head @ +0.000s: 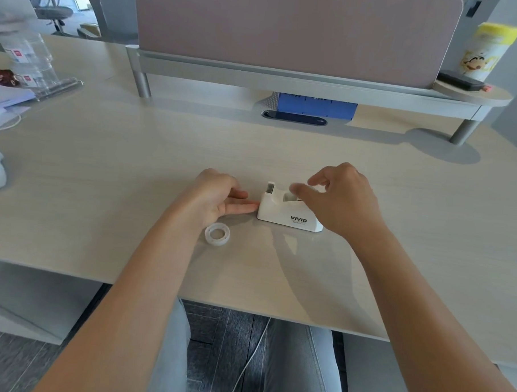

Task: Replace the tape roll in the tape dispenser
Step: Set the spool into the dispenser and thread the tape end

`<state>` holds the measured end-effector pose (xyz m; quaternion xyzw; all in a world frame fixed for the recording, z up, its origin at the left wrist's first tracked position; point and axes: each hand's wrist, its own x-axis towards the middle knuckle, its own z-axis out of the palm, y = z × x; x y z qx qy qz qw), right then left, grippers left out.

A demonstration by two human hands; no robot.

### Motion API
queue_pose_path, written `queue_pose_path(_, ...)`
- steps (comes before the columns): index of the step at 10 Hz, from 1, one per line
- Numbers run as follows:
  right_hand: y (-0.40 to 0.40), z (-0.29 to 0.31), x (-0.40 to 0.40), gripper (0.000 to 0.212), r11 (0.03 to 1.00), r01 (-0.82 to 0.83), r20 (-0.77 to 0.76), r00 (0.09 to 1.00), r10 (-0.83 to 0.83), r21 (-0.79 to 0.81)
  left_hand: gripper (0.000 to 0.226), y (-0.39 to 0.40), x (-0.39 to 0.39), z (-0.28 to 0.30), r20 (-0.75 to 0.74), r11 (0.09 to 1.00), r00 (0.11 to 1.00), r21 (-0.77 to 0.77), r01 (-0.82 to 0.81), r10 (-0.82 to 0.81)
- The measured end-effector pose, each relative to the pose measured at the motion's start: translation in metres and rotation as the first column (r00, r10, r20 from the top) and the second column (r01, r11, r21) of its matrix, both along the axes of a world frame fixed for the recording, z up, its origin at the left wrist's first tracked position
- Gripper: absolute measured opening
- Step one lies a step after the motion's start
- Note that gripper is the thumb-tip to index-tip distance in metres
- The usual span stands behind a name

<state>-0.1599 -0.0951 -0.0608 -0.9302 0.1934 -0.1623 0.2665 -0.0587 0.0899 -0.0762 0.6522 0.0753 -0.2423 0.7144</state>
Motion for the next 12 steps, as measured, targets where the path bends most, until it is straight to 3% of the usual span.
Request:
queue_pose_path(1,0.012,0.003,0.012,0.045,0.999,0.000,0.080,0.997,-0.003,0.041,0.011,0.000,-0.002,-0.004,0.051,0.994,0.998,0.110,0.014,-0.020)
queue_pose_path(2,0.022,0.002,0.027,0.044,0.996,-0.036,0.056,0.998,0.032,0.076,0.013,0.000,-0.002,-0.007,0.081,0.991,0.997,0.135,-0.007,-0.004)
queue_pose_path(4,0.025,-0.005,0.048,0.040,0.987,-0.057,-0.046,0.997,0.065,0.153,0.015,0.004,0.001,-0.017,0.165,0.988,0.986,0.150,-0.047,0.022)
queue_pose_path(7,0.025,-0.025,0.041,0.022,0.934,-0.041,0.061,0.998,0.021,0.355,0.013,0.024,0.002,-0.013,0.179,0.994,0.984,0.114,0.000,-0.021)
queue_pose_path(9,0.026,-0.029,0.042,0.026,0.923,-0.027,0.095,0.995,-0.010,0.383,0.017,0.038,0.003,-0.016,0.258,0.986,0.965,0.140,-0.086,0.048)
queue_pose_path(10,0.027,-0.028,0.041,0.025,0.930,-0.033,0.118,0.993,-0.011,0.365,0.012,0.038,-0.003,-0.019,0.417,0.975,0.907,0.169,-0.143,0.061)
queue_pose_path(12,0.030,-0.028,0.036,0.020,0.934,-0.039,0.163,0.986,-0.021,0.355,0.013,0.041,-0.023,-0.027,0.670,0.894,0.737,0.378,-0.239,-0.087)
